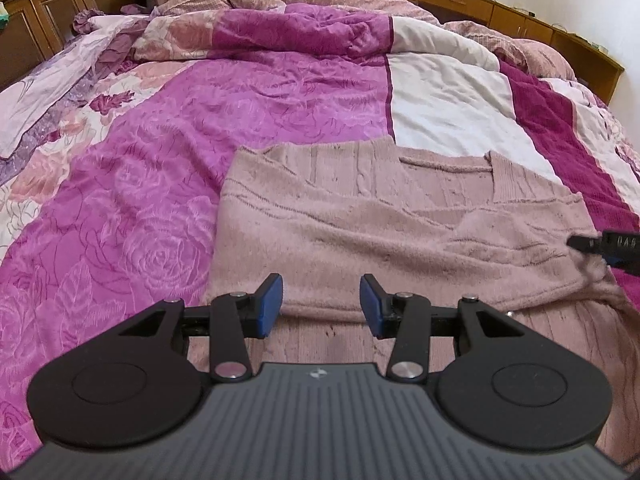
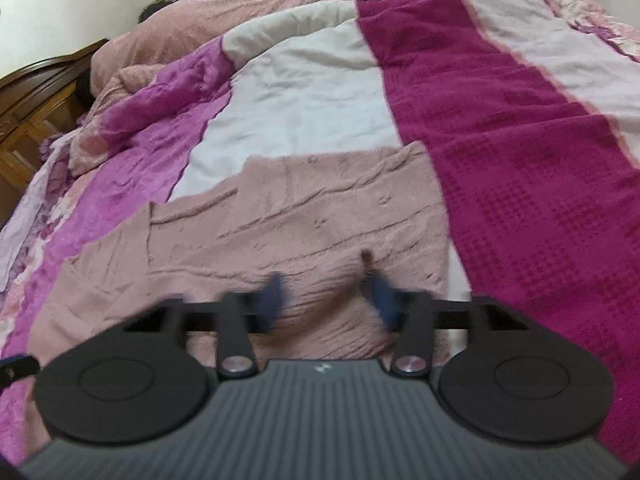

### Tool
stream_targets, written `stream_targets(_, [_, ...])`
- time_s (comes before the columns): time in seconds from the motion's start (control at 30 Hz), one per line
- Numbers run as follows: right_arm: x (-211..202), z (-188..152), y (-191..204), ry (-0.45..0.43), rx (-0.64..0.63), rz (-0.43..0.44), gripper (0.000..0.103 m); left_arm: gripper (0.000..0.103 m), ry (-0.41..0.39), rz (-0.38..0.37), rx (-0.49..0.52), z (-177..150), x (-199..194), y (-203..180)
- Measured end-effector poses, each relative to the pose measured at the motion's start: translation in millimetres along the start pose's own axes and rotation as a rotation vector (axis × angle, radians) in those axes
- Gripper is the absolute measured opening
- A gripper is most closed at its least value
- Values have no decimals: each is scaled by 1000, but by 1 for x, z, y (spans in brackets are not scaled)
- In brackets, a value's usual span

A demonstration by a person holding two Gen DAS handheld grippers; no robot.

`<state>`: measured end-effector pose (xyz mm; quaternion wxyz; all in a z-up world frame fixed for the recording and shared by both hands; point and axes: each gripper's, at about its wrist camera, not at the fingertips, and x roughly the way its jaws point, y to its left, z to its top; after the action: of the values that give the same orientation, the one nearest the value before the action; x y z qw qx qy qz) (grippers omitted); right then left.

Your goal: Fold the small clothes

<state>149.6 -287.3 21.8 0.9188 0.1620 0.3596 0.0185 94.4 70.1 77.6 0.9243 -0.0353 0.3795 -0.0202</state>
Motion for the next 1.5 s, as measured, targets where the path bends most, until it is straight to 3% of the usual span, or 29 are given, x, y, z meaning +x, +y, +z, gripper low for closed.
stream_targets(0.13, [-16, 9, 13, -34, -64, 60, 12, 51, -36, -24, -28, 9, 1, 2])
stream_targets(0.3, [-76, 40, 32, -283, -123, 85, 12, 51, -100, -36, -65, 22, 7, 5])
stream_targets(0.4, [-85, 46, 29, -359, -130, 19, 12, 51, -84, -20, -62, 24, 24, 4])
stream_targets(0.63, [-5, 15, -15, -70, -21, -120, 15, 51, -13, 23, 4, 12, 60, 2])
stream_targets(0.77, [-9, 6, -36, -93, 96, -77, 22, 51, -21, -3, 43, 15, 53, 2])
stream_targets(0.87, [-28, 11, -48, -153, 173, -52, 22, 51, -34, -43, 13, 21, 48, 8])
stream_targets(1.0, [-43, 18, -56, -179, 209, -24, 23, 51, -27, -25, -21, 27, 55, 13])
stream_targets(1.17, [-37, 9, -54, -104, 145, -7, 23, 51, -19, 4, -20, 23, 64, 10])
stream_targets(1.33, [-31, 0, -50, -98, 111, 25, 24, 51, -21, 32, 29, 20, 66, 2])
stream_targets(1.5, [-23, 5, -42, -76, -15, 1, 24, 51, -16, 29, 14, 21, 67, 4])
